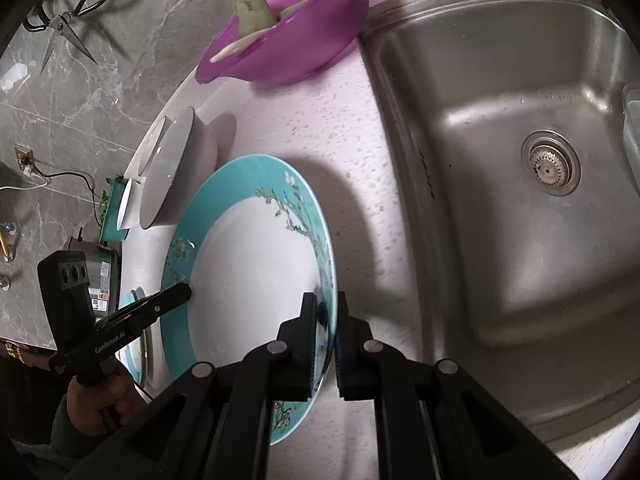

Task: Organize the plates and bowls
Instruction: 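Lift the smaller teal-rimmed plate off the counter with both grippers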

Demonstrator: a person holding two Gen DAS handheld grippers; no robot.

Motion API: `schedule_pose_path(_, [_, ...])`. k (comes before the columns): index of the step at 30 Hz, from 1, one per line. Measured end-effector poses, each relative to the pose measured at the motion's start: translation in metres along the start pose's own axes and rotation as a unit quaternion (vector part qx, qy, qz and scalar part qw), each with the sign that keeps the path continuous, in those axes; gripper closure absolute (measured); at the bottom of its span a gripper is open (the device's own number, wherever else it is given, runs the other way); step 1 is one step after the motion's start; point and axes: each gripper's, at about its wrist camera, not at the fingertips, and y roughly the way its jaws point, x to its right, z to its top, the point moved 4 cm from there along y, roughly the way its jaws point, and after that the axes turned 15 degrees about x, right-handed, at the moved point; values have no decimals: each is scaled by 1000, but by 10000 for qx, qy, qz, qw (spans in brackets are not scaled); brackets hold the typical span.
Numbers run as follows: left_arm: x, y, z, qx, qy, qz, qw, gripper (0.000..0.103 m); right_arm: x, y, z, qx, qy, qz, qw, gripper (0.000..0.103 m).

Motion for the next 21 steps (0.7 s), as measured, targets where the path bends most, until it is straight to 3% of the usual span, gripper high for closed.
schedule_pose_path(10, [-20, -57, 4, 372, -87, 47, 9993, 91, -48, -12, -8, 82, -203, 127, 9997, 93])
schedule_pose_path(21, [-73, -148, 8, 903, -315, 239, 9951, 91, -124, -10, -26, 65, -607, 463, 9971, 93])
